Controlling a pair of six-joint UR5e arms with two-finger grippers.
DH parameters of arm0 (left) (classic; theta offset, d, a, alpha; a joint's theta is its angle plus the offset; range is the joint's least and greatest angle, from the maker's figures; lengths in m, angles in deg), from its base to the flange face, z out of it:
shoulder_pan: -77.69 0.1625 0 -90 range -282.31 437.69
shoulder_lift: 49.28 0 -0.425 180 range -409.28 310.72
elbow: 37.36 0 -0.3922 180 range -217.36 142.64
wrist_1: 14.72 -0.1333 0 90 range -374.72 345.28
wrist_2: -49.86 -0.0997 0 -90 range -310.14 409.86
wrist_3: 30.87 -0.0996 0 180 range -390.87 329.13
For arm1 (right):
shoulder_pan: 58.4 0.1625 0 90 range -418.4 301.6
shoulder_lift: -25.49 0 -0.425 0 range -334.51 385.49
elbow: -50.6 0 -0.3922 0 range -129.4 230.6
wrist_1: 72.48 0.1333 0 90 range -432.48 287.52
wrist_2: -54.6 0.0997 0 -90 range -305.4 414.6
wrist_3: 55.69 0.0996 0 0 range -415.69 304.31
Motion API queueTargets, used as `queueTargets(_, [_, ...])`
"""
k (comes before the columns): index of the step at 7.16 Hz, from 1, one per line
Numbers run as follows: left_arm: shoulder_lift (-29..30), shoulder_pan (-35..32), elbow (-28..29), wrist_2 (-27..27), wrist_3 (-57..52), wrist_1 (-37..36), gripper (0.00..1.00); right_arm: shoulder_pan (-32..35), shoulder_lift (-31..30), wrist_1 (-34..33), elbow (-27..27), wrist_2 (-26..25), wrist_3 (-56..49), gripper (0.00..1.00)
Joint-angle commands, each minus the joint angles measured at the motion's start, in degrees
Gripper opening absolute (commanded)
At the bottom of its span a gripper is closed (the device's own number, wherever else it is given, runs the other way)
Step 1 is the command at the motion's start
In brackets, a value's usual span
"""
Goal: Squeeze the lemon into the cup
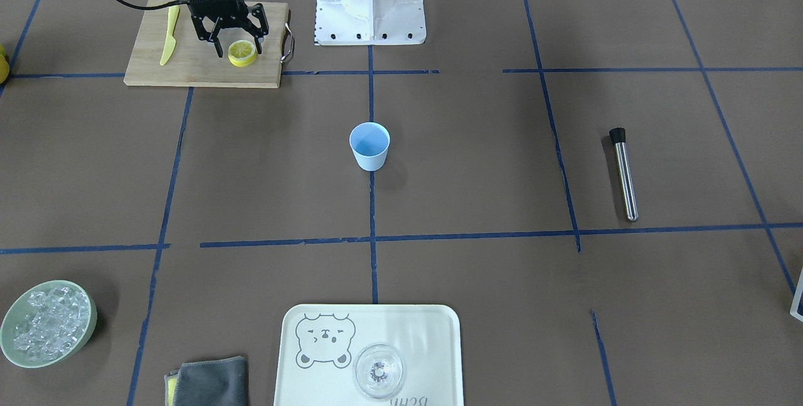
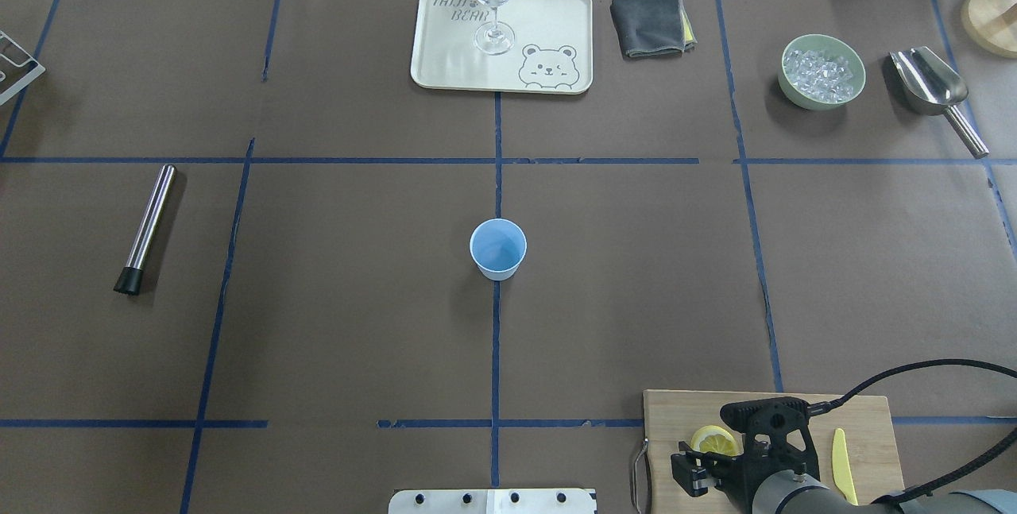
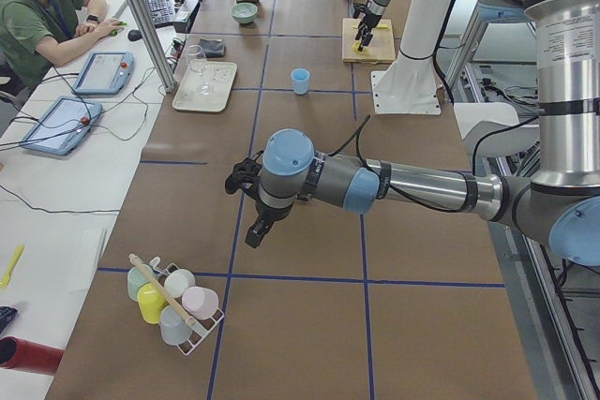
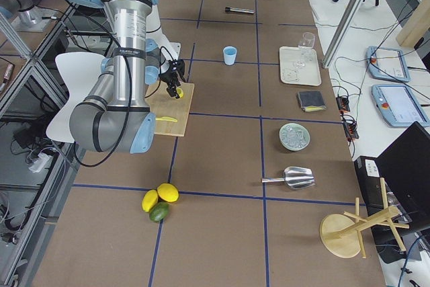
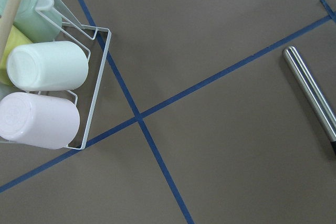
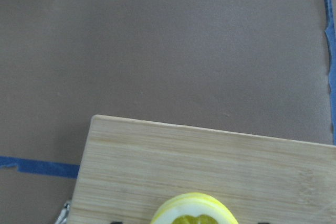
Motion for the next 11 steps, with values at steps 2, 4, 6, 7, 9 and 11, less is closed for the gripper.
queueTargets(2, [-0.05, 0.03, -0.06, -0.05, 0.0, 0.0, 1.0, -0.27, 0.36, -0.42, -0.12, 0.02, -0.03, 0.81])
queueTargets(4, [-0.05, -0.06, -0.06, -0.05, 0.0, 0.0, 1.0, -0.1, -0.16, -0.6, -0.21, 0.11, -0.12, 0.77])
queueTargets(6, [-0.05, -0.06, -0.06, -0.05, 0.0, 0.0, 1.0, -0.1, -0.34, -0.6, -0.65, 0.28, -0.29, 0.77])
queueTargets(7, [-0.05, -0.06, -0.06, 0.04, 0.0, 0.0, 1.0, -0.1, -0.34, -0.68, -0.65, 0.37, -0.3, 0.77])
queueTargets(9, [-0.05, 0.03, -0.06, -0.05, 0.0, 0.0, 1.0, -0.1, -0.08, -0.69, -0.74, 0.46, -0.38, 0.72])
queueTargets(11, [-0.05, -0.06, -0.06, -0.05, 0.0, 0.0, 1.0, -0.01, 0.19, -0.69, -0.74, 0.64, -0.38, 0.34])
